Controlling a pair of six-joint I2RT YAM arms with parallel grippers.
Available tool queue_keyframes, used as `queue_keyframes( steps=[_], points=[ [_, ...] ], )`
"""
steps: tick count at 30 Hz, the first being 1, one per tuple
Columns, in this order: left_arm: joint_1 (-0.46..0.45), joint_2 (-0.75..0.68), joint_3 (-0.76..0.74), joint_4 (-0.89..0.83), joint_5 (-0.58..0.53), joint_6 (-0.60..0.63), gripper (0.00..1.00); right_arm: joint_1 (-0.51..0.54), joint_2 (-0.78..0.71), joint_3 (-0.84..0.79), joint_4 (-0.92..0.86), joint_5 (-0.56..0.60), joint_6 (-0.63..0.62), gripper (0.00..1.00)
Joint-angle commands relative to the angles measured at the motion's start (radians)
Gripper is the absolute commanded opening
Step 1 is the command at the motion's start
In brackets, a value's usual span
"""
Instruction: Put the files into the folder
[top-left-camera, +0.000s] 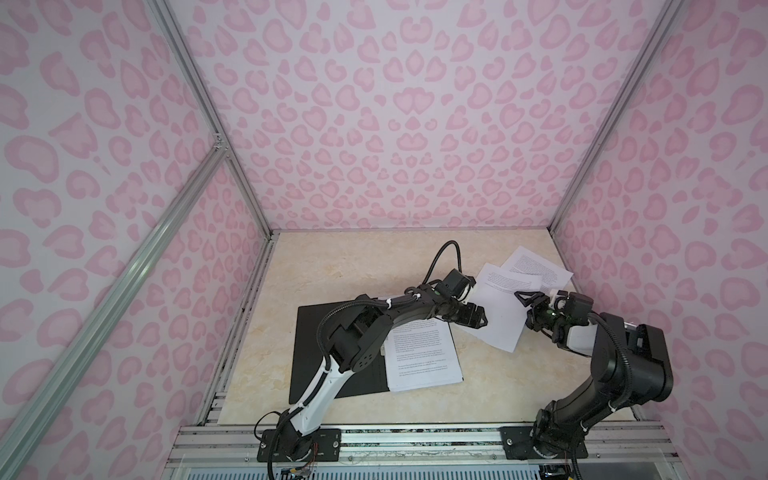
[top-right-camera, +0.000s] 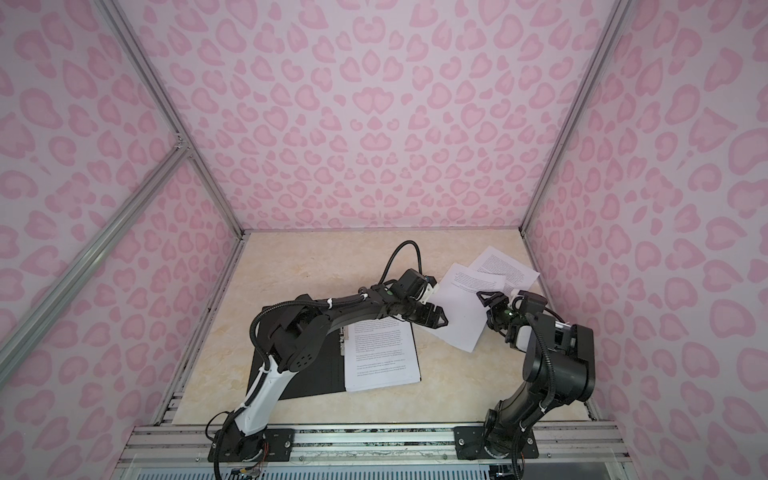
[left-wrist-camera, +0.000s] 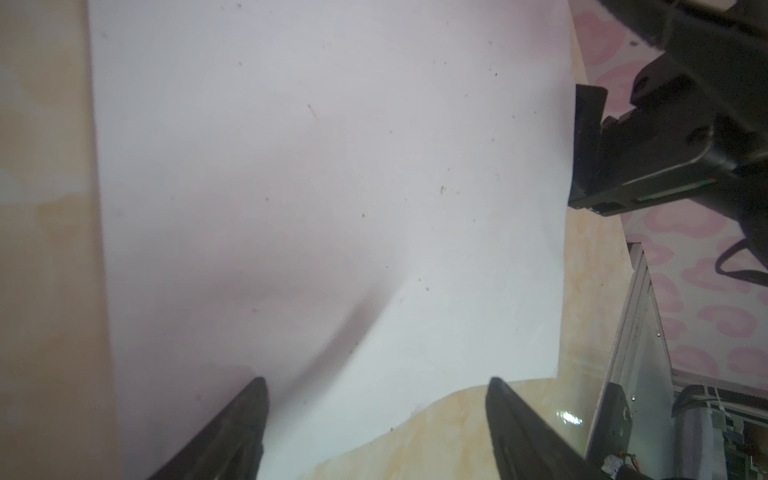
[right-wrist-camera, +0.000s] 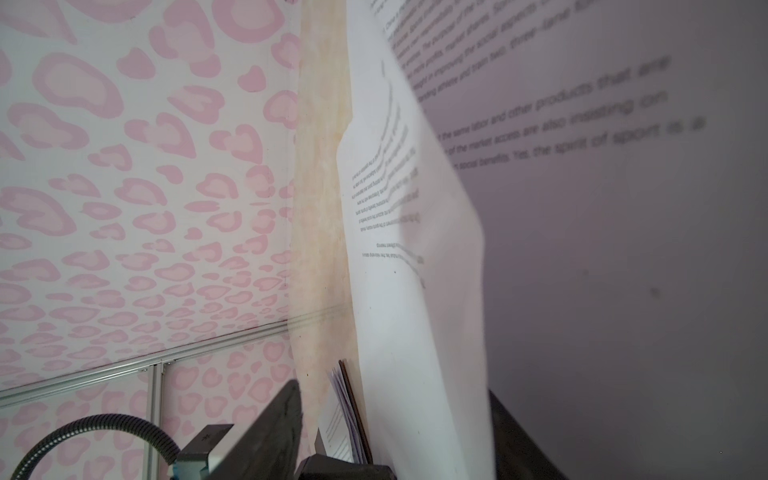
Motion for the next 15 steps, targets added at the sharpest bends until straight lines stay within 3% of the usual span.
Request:
queue_keyframes(
  steps=[1, 9, 14, 15],
  points=[
    [0.000, 0.017, -0.014, -0.152, -0.038, -0.019, 0.84, 0.010, -0.022, -0.015, -0.059, 0.032, -0.041, 0.54],
    [0.000, 0.017, 0.002, -0.153, -0.027, -0.021, 0.84, 0.036, -0.105, -0.057, -0.140, 0.072, -0.064, 0.31],
    [0.001, 0.004, 0.029, -0.160, -0.014, 0.003, 0.84, 0.070, -0.163, -0.052, -0.217, 0.103, -0.104, 0.02],
    [0.001, 0.001, 0.040, -0.159, -0.006, 0.014, 0.84, 0.077, -0.172, -0.046, -0.232, 0.107, -0.112, 0.00]
  ],
)
